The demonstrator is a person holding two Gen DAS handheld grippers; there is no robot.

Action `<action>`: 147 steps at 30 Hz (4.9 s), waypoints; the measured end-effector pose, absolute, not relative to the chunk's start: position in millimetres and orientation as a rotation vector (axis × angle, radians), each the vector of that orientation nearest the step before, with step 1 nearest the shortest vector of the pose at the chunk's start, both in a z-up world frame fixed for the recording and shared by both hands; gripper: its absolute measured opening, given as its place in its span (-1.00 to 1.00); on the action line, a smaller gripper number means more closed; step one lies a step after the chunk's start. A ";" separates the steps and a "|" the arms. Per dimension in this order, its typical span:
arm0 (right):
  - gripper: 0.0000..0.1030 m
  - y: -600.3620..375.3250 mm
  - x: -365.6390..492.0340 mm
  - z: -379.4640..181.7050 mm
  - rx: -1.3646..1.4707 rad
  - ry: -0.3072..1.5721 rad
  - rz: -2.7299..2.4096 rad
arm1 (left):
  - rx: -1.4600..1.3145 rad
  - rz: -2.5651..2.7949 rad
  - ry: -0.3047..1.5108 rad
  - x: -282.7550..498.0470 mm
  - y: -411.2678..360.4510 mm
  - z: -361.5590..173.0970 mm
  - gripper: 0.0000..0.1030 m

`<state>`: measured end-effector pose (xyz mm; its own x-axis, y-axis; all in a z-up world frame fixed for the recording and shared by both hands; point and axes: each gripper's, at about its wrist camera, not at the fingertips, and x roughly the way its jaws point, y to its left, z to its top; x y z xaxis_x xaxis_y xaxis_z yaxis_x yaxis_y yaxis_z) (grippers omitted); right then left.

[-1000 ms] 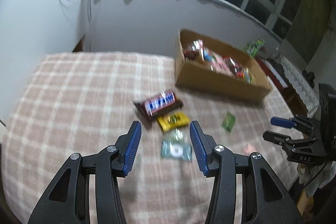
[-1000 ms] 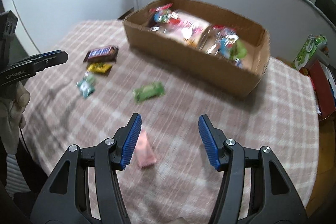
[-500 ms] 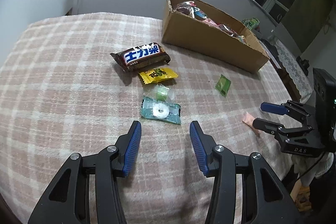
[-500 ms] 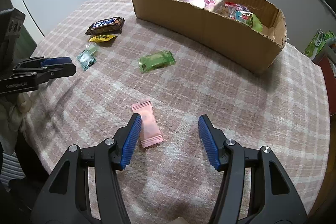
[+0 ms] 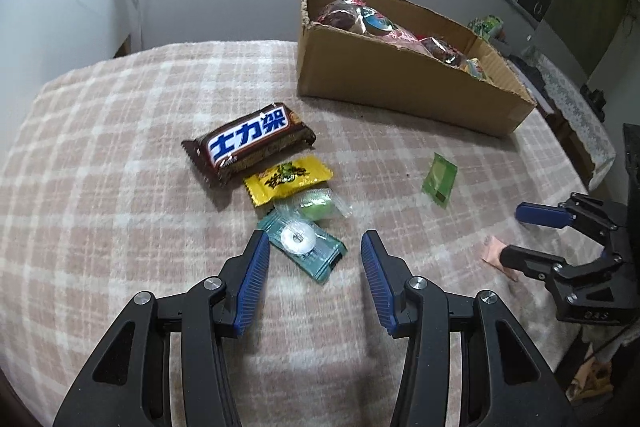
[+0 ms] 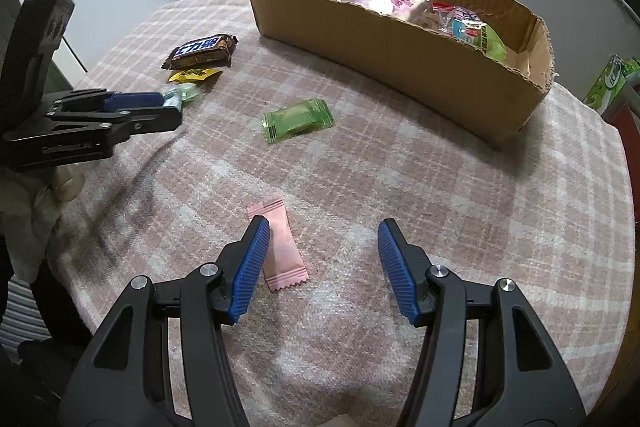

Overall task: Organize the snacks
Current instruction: 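Grasp the teal mint packet with the left gripper while the right grasps the pink candy, then carry the mint packet and pink candy into the box and open both grippers, then withdraw both grippers from the box back over the table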

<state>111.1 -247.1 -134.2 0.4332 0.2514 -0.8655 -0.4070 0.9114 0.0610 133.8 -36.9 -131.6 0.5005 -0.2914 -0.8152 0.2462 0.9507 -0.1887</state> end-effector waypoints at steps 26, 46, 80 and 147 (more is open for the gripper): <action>0.11 -233.8 100.2 -140.6 -0.230 1.038 0.474 | 0.053 -0.302 0.946 132.9 -35.8 -133.6 -0.53; -0.61 -237.3 96.3 -134.7 -0.234 1.019 0.447 | 0.008 -0.314 0.941 111.0 -28.0 -129.2 -0.56; -0.61 -297.0 168.1 -32.4 -0.107 0.799 0.288 | -0.001 -0.392 0.686 164.1 -71.3 -30.8 -0.56; 0.08 -278.0 176.3 -28.2 -0.146 0.797 0.249 | -0.073 -0.332 0.703 169.4 -49.2 -26.6 -0.50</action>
<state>176.3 -278.0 -28.2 0.6719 0.1654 -0.7219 -0.2752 0.9607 -0.0360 169.4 -49.2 -26.6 0.7126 -0.3240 -0.6223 0.2754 0.9450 -0.1767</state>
